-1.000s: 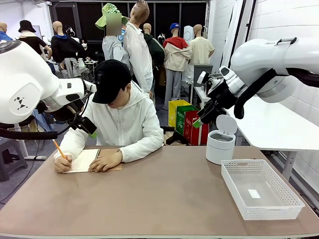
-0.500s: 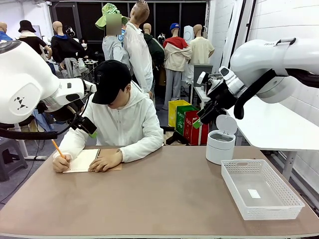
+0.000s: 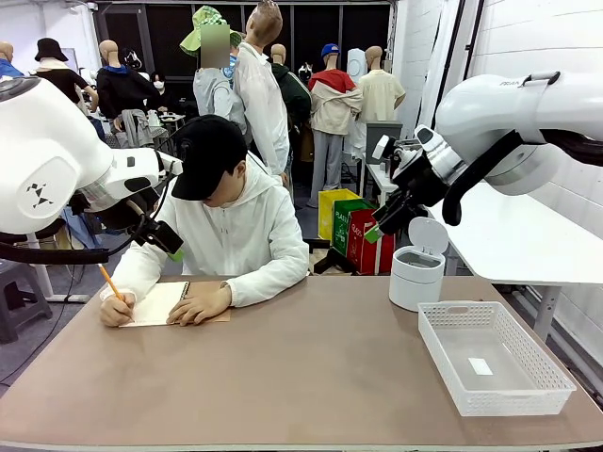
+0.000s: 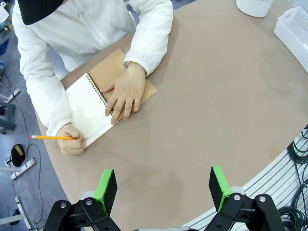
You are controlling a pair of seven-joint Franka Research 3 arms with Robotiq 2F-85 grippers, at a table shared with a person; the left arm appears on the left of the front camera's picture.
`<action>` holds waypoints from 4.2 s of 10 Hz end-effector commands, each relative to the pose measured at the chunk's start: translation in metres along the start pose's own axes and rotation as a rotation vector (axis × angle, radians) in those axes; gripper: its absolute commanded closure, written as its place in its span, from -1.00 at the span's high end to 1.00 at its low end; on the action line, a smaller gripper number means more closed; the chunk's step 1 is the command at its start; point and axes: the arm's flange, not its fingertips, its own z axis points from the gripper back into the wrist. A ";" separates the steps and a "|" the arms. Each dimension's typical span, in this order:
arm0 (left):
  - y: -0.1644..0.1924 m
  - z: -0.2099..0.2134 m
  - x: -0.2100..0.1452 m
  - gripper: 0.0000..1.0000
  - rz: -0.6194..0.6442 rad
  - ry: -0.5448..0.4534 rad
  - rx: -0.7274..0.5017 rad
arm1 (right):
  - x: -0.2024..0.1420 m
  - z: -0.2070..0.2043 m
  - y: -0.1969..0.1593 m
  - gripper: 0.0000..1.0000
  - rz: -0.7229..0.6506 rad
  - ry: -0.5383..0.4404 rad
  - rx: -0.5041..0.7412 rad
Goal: Sort the paper based on its condition.
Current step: If a person hands you a paper, place it in the Organizing basket , and if it's crumpled, put it in the Trash can.
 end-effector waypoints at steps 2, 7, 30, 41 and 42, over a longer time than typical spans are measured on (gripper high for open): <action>0.001 0.000 -0.001 1.00 0.001 0.000 -0.001 | 0.000 0.000 0.000 1.00 0.000 0.000 0.000; 0.001 0.000 -0.001 1.00 0.001 0.000 -0.001 | 0.000 0.000 0.000 1.00 0.000 0.000 0.000; 0.001 0.000 -0.001 1.00 0.001 0.000 -0.001 | 0.000 0.000 0.000 1.00 0.000 0.000 0.000; 0.001 0.000 -0.001 1.00 0.001 0.000 -0.001 | 0.000 0.000 0.000 1.00 0.000 0.000 0.000; 0.001 0.000 -0.001 1.00 0.001 0.000 -0.001 | 0.000 0.000 0.000 1.00 0.000 0.000 0.000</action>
